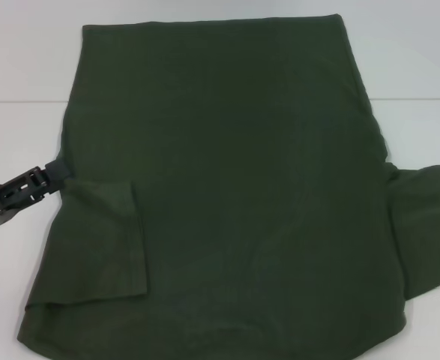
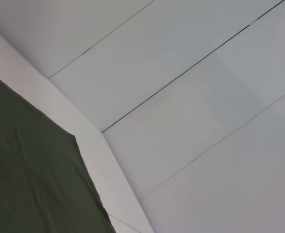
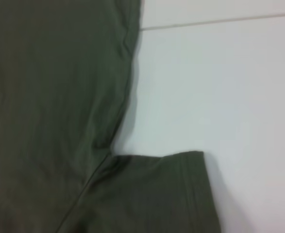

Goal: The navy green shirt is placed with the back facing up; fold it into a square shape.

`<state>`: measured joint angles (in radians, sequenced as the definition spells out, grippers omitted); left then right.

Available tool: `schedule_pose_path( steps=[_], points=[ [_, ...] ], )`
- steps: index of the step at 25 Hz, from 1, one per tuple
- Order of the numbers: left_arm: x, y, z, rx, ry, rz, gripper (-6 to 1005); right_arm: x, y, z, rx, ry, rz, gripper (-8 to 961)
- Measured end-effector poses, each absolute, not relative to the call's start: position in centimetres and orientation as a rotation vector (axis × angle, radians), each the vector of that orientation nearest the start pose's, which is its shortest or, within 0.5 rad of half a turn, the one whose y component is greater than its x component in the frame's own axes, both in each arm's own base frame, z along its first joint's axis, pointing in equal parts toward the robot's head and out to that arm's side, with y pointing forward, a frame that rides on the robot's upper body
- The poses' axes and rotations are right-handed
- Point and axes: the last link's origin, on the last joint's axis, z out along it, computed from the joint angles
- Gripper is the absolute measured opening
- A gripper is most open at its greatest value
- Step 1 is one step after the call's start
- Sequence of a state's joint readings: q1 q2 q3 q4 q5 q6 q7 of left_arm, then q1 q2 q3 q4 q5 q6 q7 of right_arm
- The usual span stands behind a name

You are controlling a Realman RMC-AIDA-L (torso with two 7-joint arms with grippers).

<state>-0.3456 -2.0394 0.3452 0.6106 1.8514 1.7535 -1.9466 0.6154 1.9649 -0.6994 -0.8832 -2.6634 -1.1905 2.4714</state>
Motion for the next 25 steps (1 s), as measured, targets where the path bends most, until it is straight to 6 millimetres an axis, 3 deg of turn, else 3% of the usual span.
schedule_pose_path(
  steps=[17,25],
  points=[
    [-31.5,27.5,7.1,-2.087,-1.476,-1.385,887,32.0,40.0,12.1,-1.931,1.519,0.045,38],
    [-31.3,27.7,7.7,-2.056,-1.452,-1.43,887,28.3,39.7,11.8,-2.087,1.583,0.145,47]
  ],
)
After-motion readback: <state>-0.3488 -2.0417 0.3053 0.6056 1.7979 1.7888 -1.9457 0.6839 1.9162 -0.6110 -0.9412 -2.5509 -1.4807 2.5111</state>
